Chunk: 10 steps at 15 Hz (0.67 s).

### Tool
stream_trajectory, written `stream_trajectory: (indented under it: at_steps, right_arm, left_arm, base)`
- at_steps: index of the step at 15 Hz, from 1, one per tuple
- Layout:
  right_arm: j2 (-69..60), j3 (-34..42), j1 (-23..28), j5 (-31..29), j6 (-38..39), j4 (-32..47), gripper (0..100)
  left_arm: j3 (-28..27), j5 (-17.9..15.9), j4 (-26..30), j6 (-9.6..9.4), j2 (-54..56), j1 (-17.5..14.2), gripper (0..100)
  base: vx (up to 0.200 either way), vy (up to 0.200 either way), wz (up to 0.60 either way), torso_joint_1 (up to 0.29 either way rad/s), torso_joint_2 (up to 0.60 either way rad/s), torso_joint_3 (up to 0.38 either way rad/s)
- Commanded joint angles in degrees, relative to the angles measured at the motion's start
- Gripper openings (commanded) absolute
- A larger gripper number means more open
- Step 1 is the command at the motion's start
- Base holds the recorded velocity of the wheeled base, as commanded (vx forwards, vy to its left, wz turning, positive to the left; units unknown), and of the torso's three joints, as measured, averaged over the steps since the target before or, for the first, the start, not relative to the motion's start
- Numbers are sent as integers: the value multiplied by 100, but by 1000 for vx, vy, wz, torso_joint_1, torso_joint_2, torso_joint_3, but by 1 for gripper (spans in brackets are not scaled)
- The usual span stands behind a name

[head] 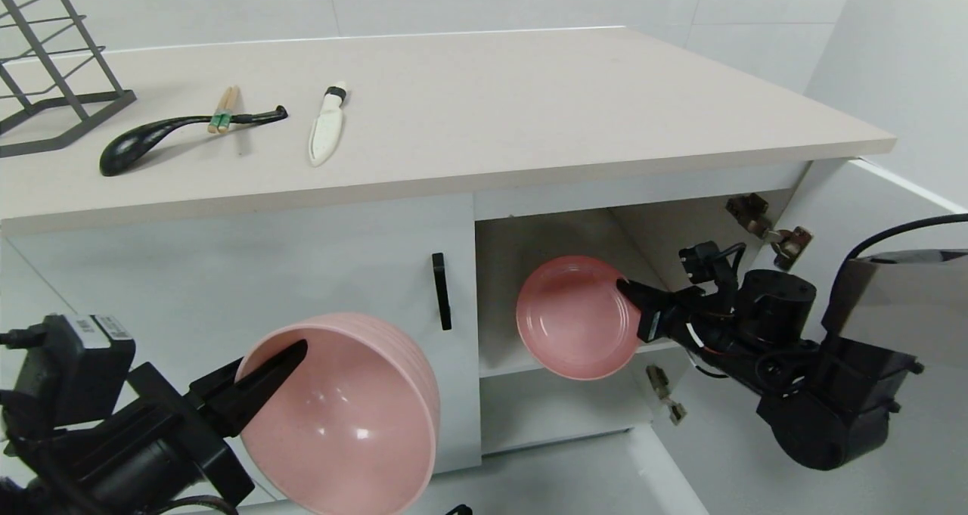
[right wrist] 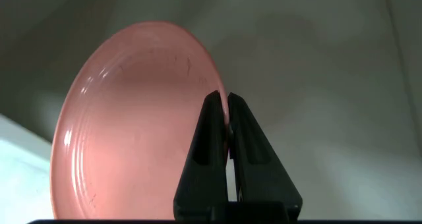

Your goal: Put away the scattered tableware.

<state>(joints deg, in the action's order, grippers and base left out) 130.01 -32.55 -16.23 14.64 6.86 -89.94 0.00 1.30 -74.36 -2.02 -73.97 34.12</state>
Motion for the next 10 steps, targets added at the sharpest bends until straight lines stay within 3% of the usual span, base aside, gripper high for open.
stream_trajectory:
  at_steps: [1, 10]
  right_arm:
    - [499, -349, 76, -5, 210, -6, 0]
    - [1501, -1535, 155, -31, 729, -6, 0]
  left_arm:
    - [0, 1, -8, 0, -12, 7, 0]
    - [0, 1, -26, 35, -65, -2, 0]
  base:
    - [0, 0, 0, 0, 0, 0]
    - [0, 0, 0, 0, 0, 0]
